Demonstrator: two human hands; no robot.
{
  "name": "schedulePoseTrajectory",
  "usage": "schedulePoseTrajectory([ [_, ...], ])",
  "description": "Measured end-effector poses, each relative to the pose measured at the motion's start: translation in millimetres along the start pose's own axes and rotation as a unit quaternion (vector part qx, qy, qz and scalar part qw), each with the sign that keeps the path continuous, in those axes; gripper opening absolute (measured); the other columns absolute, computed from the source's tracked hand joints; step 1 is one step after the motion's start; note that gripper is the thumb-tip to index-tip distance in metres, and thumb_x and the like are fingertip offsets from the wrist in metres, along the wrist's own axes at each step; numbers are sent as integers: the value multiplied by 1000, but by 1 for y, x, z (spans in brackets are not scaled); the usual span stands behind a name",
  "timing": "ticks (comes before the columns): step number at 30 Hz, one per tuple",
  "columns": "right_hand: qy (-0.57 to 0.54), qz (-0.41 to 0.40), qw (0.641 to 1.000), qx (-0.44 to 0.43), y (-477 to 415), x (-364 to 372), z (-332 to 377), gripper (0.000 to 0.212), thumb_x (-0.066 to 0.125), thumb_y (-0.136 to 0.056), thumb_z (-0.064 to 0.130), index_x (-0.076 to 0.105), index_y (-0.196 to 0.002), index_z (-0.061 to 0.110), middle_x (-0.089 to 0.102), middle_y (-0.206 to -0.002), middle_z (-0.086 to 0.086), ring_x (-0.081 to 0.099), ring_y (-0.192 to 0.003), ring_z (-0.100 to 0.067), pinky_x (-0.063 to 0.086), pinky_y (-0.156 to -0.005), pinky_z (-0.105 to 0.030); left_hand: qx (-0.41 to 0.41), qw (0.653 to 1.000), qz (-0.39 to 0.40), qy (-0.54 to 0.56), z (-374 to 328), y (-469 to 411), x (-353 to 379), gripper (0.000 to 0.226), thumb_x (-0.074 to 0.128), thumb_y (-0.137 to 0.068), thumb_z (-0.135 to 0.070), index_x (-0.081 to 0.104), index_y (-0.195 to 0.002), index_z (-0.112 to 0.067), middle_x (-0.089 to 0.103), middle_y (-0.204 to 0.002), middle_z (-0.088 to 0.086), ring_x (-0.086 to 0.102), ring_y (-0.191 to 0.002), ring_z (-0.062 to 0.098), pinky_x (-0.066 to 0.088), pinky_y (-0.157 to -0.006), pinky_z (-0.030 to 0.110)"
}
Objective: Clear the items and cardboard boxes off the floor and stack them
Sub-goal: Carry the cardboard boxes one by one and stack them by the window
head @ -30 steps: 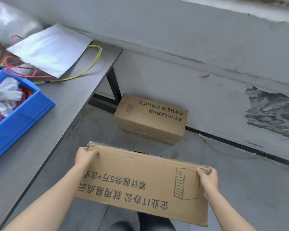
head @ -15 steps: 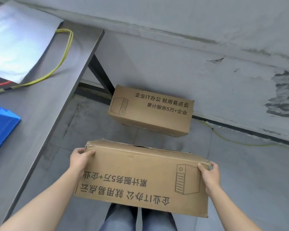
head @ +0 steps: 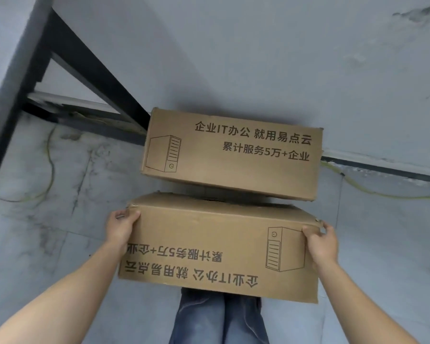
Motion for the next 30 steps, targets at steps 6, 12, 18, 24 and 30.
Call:
schedulePoseTrajectory([
  [6, 21, -10, 999, -40, -33, 29, 19, 56, 56, -92, 21, 32, -142, 8, 42, -142, -15, 40, -130, -30, 31, -106, -34, 21, 1000, -3, 4, -22, -46, 32, 46, 65, -87, -16, 48, -127, 0, 52, -130, 19, 49, -120, 31, 39, -97, 36],
  [12, 54, -23, 997, -58, -37, 37, 21, 59, 58, -89, 15, 32, -141, 5, 43, -141, -16, 41, -129, -30, 31, -109, -35, 33, 999, 26, -22, -38, -49, 44, 48, 61, -89, -15, 42, -132, -2, 50, -132, 18, 49, -120, 30, 39, -88, 31],
  [18, 150, -14, 988, -44, 9, 28, 9, 75, 59, -86, 10, 17, -148, 10, 27, -147, -21, 23, -136, -35, 20, -111, -39, -1, 990, 55, -130, -22, -23, 26, 73, 67, -82, -22, 29, -144, -12, 46, -138, 17, 45, -124, 37, 39, -104, 48],
  [24, 149, 36, 988, 3, 108, 12, -28, 69, 58, -85, 8, 25, -146, 12, 32, -142, -20, 31, -131, -35, 30, -106, -41, 6, 983, 133, -123, -18, 58, 11, 48, 58, -87, -2, 43, -132, 3, 53, -129, 20, 50, -119, 34, 40, -97, 38],
  [30, 99, 46, 993, 53, 207, -22, -59, 59, 57, -87, 9, 35, -141, 8, 39, -138, -19, 39, -127, -32, 34, -102, -36, -5, 956, 251, -152, 3, 155, -16, 14, 48, -93, -4, 59, -101, -1, 59, -96, 14, 53, -80, 24, 38, -62, 27],
])
Point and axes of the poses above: each hand's wrist, its own y-axis away from the middle knuckle, its own x-axis out of the palm, z = x × y, the point moved 6 cm from there along -y, towards the middle knuckle
